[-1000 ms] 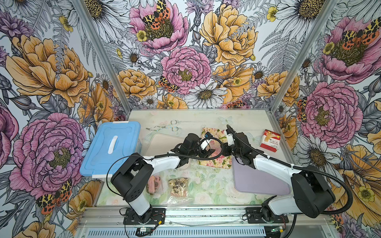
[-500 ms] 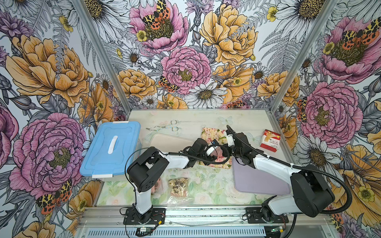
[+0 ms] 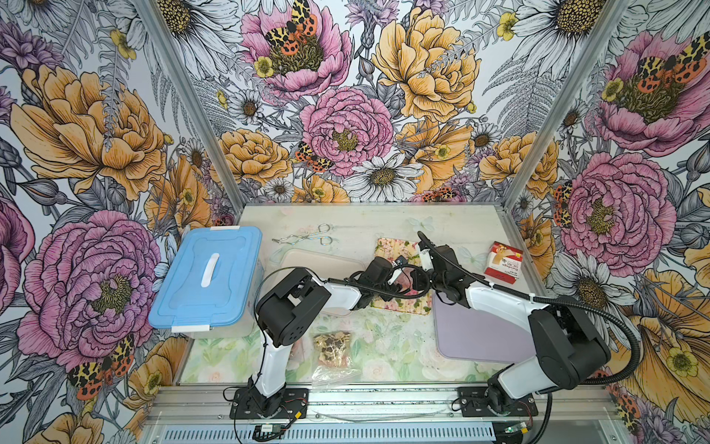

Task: Pour cookies out of the ziploc bag
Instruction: 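Pour the cookies out of the ziploc bag onto the tray.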

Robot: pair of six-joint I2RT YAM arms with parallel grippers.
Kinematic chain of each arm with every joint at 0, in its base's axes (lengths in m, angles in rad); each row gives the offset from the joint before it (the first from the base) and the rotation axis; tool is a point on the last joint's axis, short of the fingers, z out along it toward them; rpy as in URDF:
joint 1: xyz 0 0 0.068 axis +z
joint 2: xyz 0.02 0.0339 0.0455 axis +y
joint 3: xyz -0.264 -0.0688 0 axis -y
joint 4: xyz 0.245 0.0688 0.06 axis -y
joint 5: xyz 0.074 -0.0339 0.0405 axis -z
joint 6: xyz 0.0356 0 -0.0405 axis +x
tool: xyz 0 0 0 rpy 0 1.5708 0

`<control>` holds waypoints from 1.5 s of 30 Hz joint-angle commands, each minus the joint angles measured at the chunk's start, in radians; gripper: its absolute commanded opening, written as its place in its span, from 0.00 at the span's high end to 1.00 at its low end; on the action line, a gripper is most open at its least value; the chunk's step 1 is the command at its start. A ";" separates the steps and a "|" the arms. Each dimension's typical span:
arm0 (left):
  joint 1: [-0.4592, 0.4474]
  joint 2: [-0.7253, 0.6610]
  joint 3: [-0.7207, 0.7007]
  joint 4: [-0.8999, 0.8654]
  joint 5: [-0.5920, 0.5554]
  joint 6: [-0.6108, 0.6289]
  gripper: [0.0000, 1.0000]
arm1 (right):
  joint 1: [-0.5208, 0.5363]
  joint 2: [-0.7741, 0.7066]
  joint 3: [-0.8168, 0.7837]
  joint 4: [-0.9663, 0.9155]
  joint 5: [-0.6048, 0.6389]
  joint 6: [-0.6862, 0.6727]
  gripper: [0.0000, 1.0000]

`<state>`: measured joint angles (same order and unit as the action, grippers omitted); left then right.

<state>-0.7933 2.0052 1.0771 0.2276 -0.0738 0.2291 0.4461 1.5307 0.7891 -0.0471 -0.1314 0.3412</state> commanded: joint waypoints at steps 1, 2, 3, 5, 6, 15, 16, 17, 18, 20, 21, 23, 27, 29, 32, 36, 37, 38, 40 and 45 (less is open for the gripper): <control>0.011 0.025 0.062 -0.007 -0.060 0.008 0.32 | -0.001 0.026 0.017 0.046 0.024 -0.016 1.00; 0.016 0.031 0.079 -0.013 -0.062 0.003 0.32 | -0.001 0.030 0.014 0.058 0.030 -0.015 1.00; 0.016 0.038 0.102 -0.025 -0.065 -0.004 0.32 | -0.001 0.030 0.012 0.067 0.038 -0.011 1.00; 0.017 0.050 0.145 -0.058 -0.065 -0.008 0.32 | -0.001 0.021 0.006 0.080 0.039 -0.004 1.00; 0.017 0.048 0.150 -0.064 -0.062 -0.007 0.32 | -0.001 0.013 -0.002 0.090 0.035 0.000 1.00; -0.001 -0.088 0.033 -0.083 0.047 0.021 0.32 | -0.001 -0.045 -0.017 0.105 0.015 0.019 1.00; 0.001 -0.096 0.024 -0.083 0.063 0.024 0.32 | -0.001 -0.051 -0.019 0.104 0.013 0.020 1.00; 0.004 -0.100 0.014 -0.076 0.075 0.029 0.32 | -0.001 -0.057 -0.021 0.104 0.011 0.021 1.00; 0.005 -0.100 0.010 -0.064 0.079 0.032 0.32 | -0.001 -0.064 -0.022 0.104 0.009 0.021 1.00; 0.008 -0.099 -0.003 -0.030 0.100 0.043 0.32 | -0.001 -0.079 -0.025 0.102 -0.006 0.024 1.00; 0.008 -0.098 -0.008 -0.010 0.114 0.048 0.32 | -0.001 -0.087 -0.028 0.105 -0.017 0.026 1.00; 0.014 -0.099 -0.021 0.029 0.137 0.051 0.31 | -0.001 -0.097 -0.035 0.116 -0.033 0.028 1.00; 0.031 -0.088 -0.022 0.066 0.150 0.038 0.30 | -0.001 -0.097 -0.043 0.136 -0.053 0.033 1.00; 0.037 -0.092 -0.031 0.094 0.161 0.042 0.30 | -0.001 -0.090 -0.037 0.133 -0.069 0.036 1.00; 0.043 -0.102 -0.058 0.151 0.173 0.041 0.32 | 0.000 -0.080 -0.034 0.133 -0.087 0.039 1.00; 0.063 -0.091 -0.046 0.152 0.230 0.030 0.40 | 0.000 -0.082 -0.033 0.136 -0.101 0.038 1.00; 0.065 -0.089 -0.044 0.152 0.242 0.030 0.42 | 0.000 -0.085 -0.033 0.136 -0.100 0.038 1.00; 0.068 -0.088 -0.043 0.155 0.257 0.033 0.44 | 0.000 -0.087 -0.036 0.136 -0.101 0.038 1.00; 0.072 -0.085 -0.046 0.170 0.289 0.036 0.50 | 0.000 -0.089 -0.035 0.135 -0.103 0.036 1.00; 0.071 -0.072 -0.045 0.201 0.325 0.016 0.71 | 0.000 -0.078 -0.031 0.138 -0.122 0.041 1.00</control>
<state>-0.7242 1.9205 1.0336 0.3664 0.1974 0.2626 0.4458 1.4548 0.7544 0.0551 -0.2283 0.3740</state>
